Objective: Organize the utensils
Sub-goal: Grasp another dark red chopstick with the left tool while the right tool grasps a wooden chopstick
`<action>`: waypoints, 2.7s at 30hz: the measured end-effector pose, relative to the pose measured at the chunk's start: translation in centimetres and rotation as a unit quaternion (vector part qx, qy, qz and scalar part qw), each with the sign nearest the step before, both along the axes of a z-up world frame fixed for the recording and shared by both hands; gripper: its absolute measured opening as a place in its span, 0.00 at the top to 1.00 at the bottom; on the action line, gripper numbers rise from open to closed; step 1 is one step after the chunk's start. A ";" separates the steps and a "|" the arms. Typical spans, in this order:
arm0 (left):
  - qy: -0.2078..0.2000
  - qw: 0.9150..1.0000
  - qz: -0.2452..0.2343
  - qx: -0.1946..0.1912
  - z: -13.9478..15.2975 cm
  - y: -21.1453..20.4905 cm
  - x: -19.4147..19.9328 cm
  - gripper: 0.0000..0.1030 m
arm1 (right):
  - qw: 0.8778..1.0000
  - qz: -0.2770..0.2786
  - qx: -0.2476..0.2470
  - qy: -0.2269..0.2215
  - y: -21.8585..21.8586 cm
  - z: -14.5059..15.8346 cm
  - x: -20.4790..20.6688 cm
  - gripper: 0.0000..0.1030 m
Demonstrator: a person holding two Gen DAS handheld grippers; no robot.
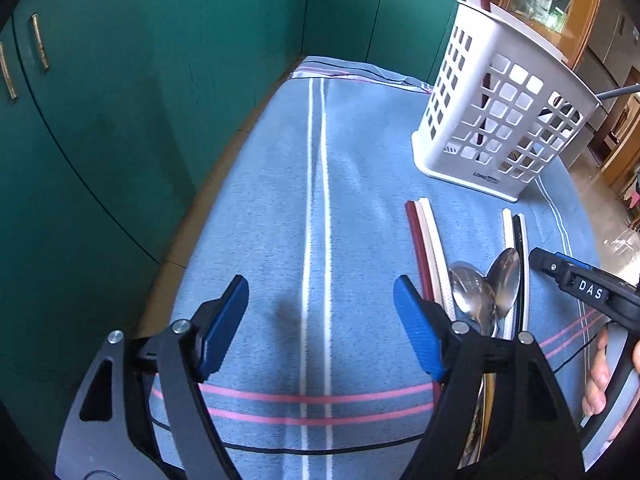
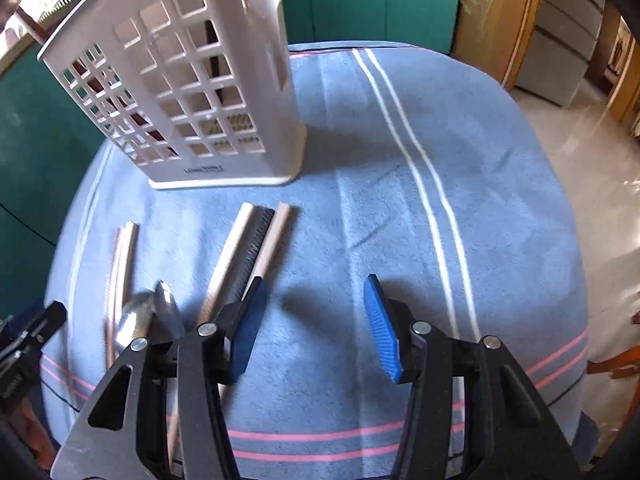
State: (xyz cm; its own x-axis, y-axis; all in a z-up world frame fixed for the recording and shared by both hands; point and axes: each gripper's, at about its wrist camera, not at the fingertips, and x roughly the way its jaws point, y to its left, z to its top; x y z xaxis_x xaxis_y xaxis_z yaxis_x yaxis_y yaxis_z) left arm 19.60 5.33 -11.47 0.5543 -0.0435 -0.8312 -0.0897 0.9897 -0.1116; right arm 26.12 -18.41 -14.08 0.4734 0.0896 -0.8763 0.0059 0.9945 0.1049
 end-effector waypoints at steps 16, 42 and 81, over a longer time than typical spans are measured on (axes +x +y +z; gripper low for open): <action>0.007 1.000 -0.010 -0.006 -0.4 -0.3 0.2 0.25 | 1.000 0.013 0.001 0.002 0.6 0.0 1.0 0.51; 0.014 0.999 -0.045 -0.011 -1.2 -2.2 0.7 0.23 | 1.000 -0.001 -0.012 0.008 -1.1 -0.4 -0.7 0.51; 0.064 0.989 -0.106 0.076 -1.6 -5.4 9.8 0.55 | 0.998 0.002 -0.064 0.022 -0.3 -0.2 2.3 0.74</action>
State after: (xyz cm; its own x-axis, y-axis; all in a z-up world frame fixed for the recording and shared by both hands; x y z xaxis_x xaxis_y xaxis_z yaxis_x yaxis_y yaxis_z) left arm 29.36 -0.11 -13.07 0.4365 -0.0168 -0.8995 0.1179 0.9923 0.0387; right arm 28.40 -18.74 -14.26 0.4350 -0.0232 -0.9002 0.0042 0.9997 -0.0237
